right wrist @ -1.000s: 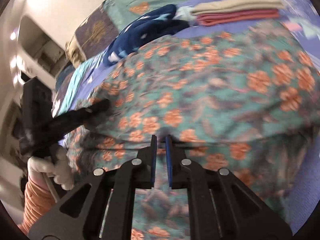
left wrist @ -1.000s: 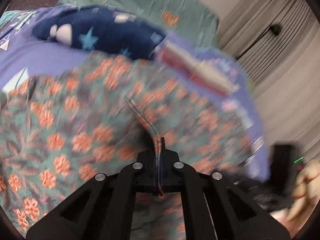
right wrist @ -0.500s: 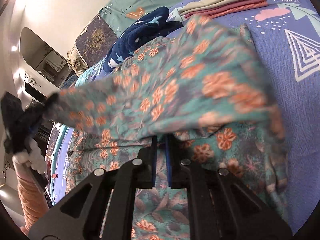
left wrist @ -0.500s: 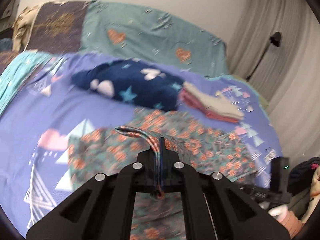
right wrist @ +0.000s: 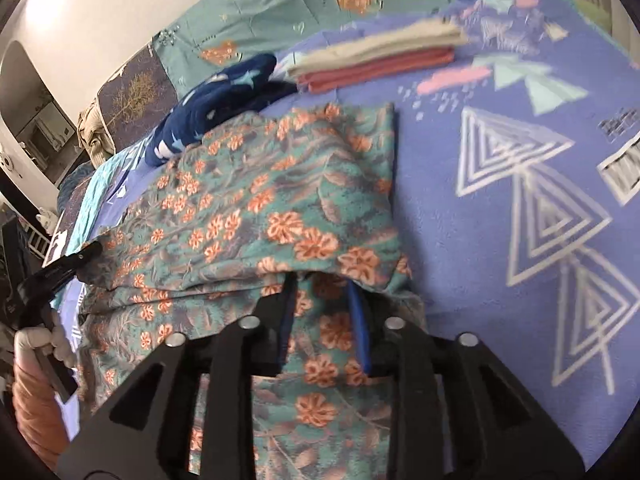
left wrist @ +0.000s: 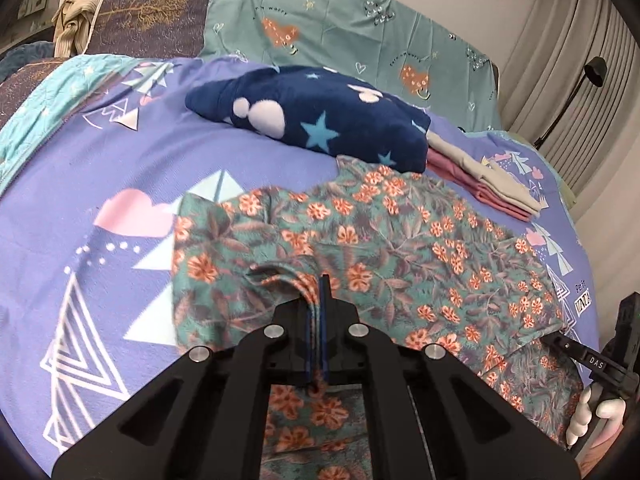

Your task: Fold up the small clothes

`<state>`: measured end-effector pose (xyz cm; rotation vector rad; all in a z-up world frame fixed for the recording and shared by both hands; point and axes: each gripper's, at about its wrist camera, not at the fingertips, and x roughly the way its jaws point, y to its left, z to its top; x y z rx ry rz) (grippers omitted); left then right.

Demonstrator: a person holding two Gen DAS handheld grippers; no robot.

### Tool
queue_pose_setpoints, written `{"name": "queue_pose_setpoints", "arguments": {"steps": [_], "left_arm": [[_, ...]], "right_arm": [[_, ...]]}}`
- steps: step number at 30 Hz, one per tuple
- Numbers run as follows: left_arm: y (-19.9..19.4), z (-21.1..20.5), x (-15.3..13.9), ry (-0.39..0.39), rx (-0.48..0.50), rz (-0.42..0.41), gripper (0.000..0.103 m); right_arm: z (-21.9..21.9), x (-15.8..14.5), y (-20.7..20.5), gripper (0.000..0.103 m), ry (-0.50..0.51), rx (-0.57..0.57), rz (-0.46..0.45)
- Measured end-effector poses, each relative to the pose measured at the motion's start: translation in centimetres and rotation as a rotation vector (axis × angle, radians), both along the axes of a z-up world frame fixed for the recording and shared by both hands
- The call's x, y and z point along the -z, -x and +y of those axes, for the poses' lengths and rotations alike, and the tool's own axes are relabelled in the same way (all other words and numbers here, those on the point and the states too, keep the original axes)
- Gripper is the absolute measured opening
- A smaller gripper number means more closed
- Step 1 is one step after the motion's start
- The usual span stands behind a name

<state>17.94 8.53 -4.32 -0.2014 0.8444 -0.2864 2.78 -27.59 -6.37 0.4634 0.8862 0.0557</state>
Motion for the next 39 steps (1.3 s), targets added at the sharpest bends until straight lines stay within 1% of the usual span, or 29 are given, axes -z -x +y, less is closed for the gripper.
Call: {"name": "queue_pose_setpoints", "arguments": {"steps": [4,5,6,7,8,10,12,13,14,15,16,17,18,20,22,23,24,26,28,30,32,33,34,35,36,37,39], "left_arm": [[0.1,-0.8,0.3,-0.029,0.012,0.000,0.003],[0.2,-0.8,0.4,-0.030,0.013,0.003,0.003],[0.1,-0.8,0.4,-0.030,0.012,0.006,0.003],[0.2,-0.8,0.4,-0.034,0.009,0.004,0.003],[0.3,-0.8,0.4,-0.040,0.004,-0.003,0.003],[0.7,-0.6,0.0,-0.065,-0.008,-0.029,0.003],[0.9,-0.3,-0.4,-0.075,-0.017,-0.043,0.003],[0.9,-0.1,-0.5,-0.069,-0.016,-0.040,0.003],[0.8,0.1,-0.5,-0.068,-0.016,-0.036,0.003],[0.8,0.2,-0.5,-0.068,-0.015,-0.032,0.003],[0.8,0.2,-0.4,-0.069,-0.013,-0.029,0.003],[0.8,0.2,-0.3,-0.068,-0.013,-0.026,0.003],[0.9,0.3,-0.2,-0.063,-0.013,-0.022,0.003],[1.2,0.6,-0.4,-0.039,-0.013,-0.018,0.003],[1.4,0.9,-1.4,0.018,-0.015,-0.030,0.003],[1.7,1.1,-2.4,0.047,-0.010,-0.054,0.003],[1.8,1.0,-3.1,0.055,-0.005,-0.073,0.003],[2.1,0.6,-4.5,0.045,0.007,-0.109,0.003],[2.3,0.1,-5.2,-0.007,0.015,-0.127,0.003],[2.1,-0.1,-4.7,-0.061,0.005,-0.113,0.003],[1.7,0.2,-3.3,-0.077,-0.006,-0.075,0.003],[1.5,0.4,-2.3,-0.089,-0.016,-0.052,0.003],[1.4,0.7,-1.5,-0.095,-0.024,-0.032,0.003],[1.2,1.1,-0.8,-0.091,-0.030,-0.012,0.003],[1.0,1.4,-0.1,-0.073,-0.039,0.013,0.003],[0.9,1.6,-0.1,-0.064,-0.042,0.017,0.003],[1.1,1.7,-1.3,-0.047,-0.039,-0.013,0.003]], "right_arm": [[1.1,0.0,-1.4,0.042,0.047,0.000,0.004],[1.2,0.0,-1.6,0.038,0.046,0.002,0.004],[1.3,0.0,-1.9,0.009,0.044,0.002,0.001],[1.2,0.1,-2.0,0.005,0.031,-0.002,-0.001],[0.8,0.1,-1.9,0.004,0.010,0.007,0.002],[-0.3,-0.4,-0.6,0.004,-0.064,0.027,-0.004],[-0.9,-0.5,0.0,0.005,-0.096,0.015,0.014],[-1.0,-0.3,0.1,0.006,-0.099,0.005,0.036],[-0.9,0.3,0.0,0.006,-0.089,-0.009,0.078],[-0.9,0.6,0.0,0.006,-0.083,-0.013,0.090],[-1.0,0.6,0.0,0.006,-0.083,-0.016,0.084],[-1.0,0.5,0.1,0.008,-0.079,-0.015,0.083],[-1.0,0.2,0.3,0.015,-0.077,-0.011,0.083],[-0.9,-0.5,0.6,0.017,-0.065,-0.002,0.086],[-0.6,-1.7,1.2,0.017,-0.052,-0.004,0.058],[-0.5,-2.3,1.4,0.017,-0.049,-0.012,0.043],[-0.1,-2.9,1.7,0.017,-0.051,-0.032,0.016],[0.6,-3.7,1.9,0.017,-0.054,-0.077,-0.024],[1.2,-3.7,1.7,0.017,-0.050,-0.110,-0.038],[1.3,-2.6,1.1,0.017,-0.044,-0.118,-0.004],[0.8,-0.6,0.4,0.017,-0.049,-0.087,0.065],[0.4,0.4,0.3,0.012,-0.054,-0.073,0.090],[0.1,0.9,0.3,0.010,-0.064,-0.065,0.093],[-0.6,1.2,0.2,0.008,-0.095,-0.054,0.084],[-1.0,1.2,0.2,0.009,-0.121,-0.049,0.085],[-1.4,1.2,0.1,0.010,-0.148,-0.044,0.086],[-1.8,0.7,0.0,0.019,-0.184,-0.038,0.073]]}}
